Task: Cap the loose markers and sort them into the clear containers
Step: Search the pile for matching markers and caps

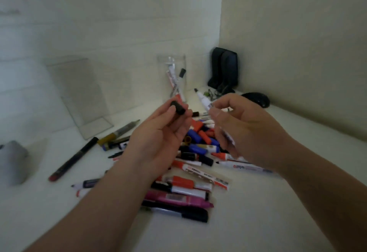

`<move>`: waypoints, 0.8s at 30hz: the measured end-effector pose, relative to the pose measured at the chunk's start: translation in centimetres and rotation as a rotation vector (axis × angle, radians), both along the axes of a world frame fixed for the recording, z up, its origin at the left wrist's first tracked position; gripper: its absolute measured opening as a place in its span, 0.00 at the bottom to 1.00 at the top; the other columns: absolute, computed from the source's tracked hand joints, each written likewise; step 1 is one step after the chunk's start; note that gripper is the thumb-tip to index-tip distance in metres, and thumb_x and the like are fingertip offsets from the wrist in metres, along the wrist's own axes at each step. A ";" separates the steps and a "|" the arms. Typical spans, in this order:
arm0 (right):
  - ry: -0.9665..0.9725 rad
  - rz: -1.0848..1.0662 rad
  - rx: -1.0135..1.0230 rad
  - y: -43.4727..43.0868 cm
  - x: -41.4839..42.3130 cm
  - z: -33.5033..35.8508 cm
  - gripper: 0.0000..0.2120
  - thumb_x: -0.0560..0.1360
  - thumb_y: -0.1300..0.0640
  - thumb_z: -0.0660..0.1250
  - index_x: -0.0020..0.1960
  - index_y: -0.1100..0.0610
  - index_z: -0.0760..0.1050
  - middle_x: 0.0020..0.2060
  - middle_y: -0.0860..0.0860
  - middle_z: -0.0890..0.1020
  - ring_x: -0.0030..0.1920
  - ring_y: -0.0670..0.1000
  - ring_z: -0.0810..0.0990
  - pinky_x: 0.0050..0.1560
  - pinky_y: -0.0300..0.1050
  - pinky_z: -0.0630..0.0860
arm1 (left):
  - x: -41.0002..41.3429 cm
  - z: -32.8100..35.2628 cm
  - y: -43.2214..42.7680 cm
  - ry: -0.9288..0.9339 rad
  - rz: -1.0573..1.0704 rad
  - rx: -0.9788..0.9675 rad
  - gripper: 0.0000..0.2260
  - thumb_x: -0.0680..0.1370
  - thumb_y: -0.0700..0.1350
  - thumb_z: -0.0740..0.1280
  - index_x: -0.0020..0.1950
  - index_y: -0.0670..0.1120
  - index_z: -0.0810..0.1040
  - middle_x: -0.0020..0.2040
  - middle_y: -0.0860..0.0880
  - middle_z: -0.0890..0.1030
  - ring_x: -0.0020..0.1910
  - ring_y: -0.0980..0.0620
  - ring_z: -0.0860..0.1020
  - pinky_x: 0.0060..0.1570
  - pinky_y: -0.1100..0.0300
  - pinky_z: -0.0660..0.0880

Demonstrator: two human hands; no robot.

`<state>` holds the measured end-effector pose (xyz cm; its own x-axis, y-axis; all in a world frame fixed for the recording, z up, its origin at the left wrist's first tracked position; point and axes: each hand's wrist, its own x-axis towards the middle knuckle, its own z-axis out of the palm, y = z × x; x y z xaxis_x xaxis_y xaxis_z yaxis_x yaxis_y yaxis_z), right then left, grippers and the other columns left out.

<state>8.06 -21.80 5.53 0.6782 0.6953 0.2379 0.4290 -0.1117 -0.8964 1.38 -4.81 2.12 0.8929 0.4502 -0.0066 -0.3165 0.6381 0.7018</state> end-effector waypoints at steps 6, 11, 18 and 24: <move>-0.223 0.039 -0.048 3.4 -1.1 -0.8 0.04 0.79 0.51 0.66 0.45 0.46 0.74 0.24 0.53 0.74 0.24 0.50 0.68 0.26 0.43 0.67 | -0.9 -0.4 2.7 -0.120 0.023 -0.125 0.08 0.78 0.39 0.65 0.55 0.41 0.80 0.48 0.42 0.84 0.49 0.48 0.84 0.53 0.56 0.81; -0.218 -0.004 -0.044 3.3 -1.1 -3.0 0.02 0.78 0.51 0.66 0.46 0.46 0.75 0.26 0.58 0.76 0.25 0.54 0.68 0.25 0.41 0.66 | -1.0 -0.5 3.0 -0.106 0.029 -0.056 0.08 0.76 0.40 0.66 0.53 0.42 0.81 0.47 0.43 0.84 0.47 0.48 0.84 0.49 0.56 0.82; -0.245 -0.019 -0.044 2.9 -0.9 -3.5 0.03 0.78 0.51 0.66 0.46 0.46 0.75 0.27 0.58 0.77 0.28 0.60 0.72 0.28 0.50 0.70 | -0.9 -0.8 2.1 -0.085 0.011 0.027 0.11 0.75 0.38 0.66 0.56 0.40 0.81 0.48 0.40 0.84 0.48 0.46 0.84 0.47 0.57 0.83; -0.262 -0.012 -0.041 2.8 -0.8 -3.6 0.03 0.78 0.51 0.66 0.45 0.45 0.75 0.26 0.57 0.76 0.26 0.58 0.70 0.26 0.50 0.69 | -1.1 -0.8 1.8 -0.073 0.043 0.081 0.10 0.74 0.36 0.66 0.54 0.40 0.83 0.48 0.39 0.85 0.46 0.45 0.85 0.45 0.57 0.82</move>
